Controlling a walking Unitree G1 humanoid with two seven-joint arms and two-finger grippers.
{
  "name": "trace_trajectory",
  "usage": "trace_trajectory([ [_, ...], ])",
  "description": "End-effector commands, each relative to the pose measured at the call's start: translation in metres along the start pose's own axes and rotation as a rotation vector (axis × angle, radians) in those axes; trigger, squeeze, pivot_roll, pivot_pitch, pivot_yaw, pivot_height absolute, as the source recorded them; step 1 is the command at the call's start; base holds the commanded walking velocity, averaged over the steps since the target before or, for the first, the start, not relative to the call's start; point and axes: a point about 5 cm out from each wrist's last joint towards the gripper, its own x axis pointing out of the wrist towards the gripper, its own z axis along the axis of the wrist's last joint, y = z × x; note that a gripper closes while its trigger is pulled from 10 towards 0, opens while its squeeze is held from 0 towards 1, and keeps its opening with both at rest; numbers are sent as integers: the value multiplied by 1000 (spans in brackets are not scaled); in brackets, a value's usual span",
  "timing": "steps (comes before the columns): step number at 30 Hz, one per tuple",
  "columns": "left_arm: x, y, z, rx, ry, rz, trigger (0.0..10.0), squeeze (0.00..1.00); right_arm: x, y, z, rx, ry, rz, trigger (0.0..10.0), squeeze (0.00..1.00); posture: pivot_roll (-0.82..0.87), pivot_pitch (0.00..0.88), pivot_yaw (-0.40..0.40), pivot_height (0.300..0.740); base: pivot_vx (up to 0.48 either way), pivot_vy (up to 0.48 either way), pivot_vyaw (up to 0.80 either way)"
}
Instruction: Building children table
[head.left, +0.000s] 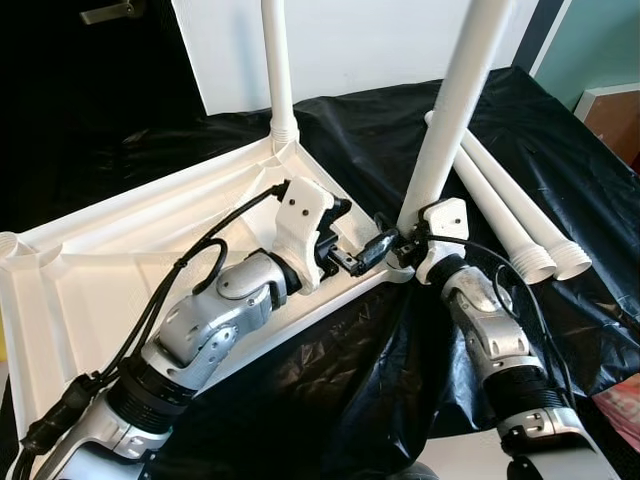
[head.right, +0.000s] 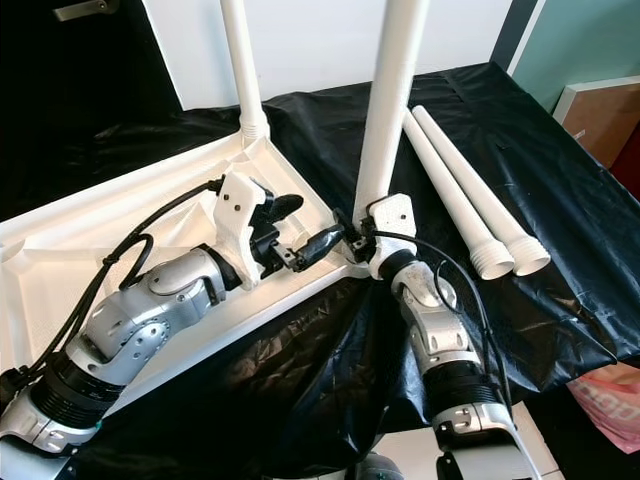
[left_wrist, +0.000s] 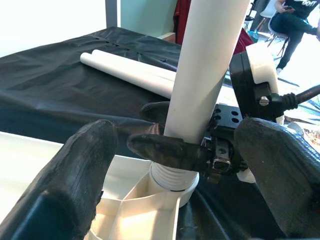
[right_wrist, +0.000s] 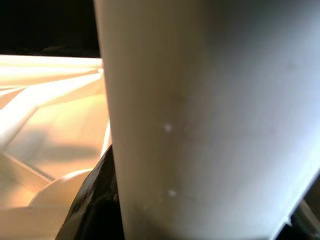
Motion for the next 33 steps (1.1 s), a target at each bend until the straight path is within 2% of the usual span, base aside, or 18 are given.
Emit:
trace_trajectory([
  [1, -3, -16, 6, 27, -16, -329, 10000, 1000, -2, 0, -5, -4, 42, 22, 10000, 0, -1, 120, 9, 740, 0, 0, 0],
  [2, -1, -13, 10, 38, -30, -321, 10000, 1000, -1, -3, -2, -13, 39, 30, 10000, 0, -1, 119, 5, 740, 0, 0, 0],
  [3, 0, -11, 13, 52, -43, -321, 10000, 0, 0, -5, 1, -21, 36, 40, 10000, 0, -2, 118, 1, 740, 0, 0, 0],
  [14, 4, -6, 36, 63, -136, -378, 10000, 0, 1, -14, 21, -71, 29, 151, 10000, 0, -9, 111, -13, 740, 0, 0, 0],
  [18, 6, -10, 51, 6, -207, -471, 10000, 0, -1, -15, 30, -120, 45, 300, 10000, 0, -16, 104, -15, 740, 0, 0, 0],
  [23, 7, -16, 62, -11, -260, -573, 10000, 0, -2, -15, 33, -140, 72, 396, 10000, 0, -14, 96, -19, 740, 0, 0, 0],
  [27, 6, -19, 68, -27, -282, -628, 10000, 0, -3, -15, 35, -145, 85, 428, 10000, 0, -13, 92, -19, 740, 0, 0, 0],
  [28, 5, -23, 71, -32, -294, -696, 10000, 0, -1, -15, 36, -149, 87, 445, 10000, 0, -14, 90, -18, 740, 0, 0, 0],
  [29, 5, -24, 72, -30, -298, -712, 10000, 0, -1, -15, 37, -149, 88, 449, 10000, 0, -14, 90, -18, 740, 0, 0, 0],
  [33, 5, -26, 72, -15, -290, -733, 10000, 0, 0, -15, 38, -137, 89, 455, 10000, 0, -15, 86, -18, 740, 0, 0, 0],
])
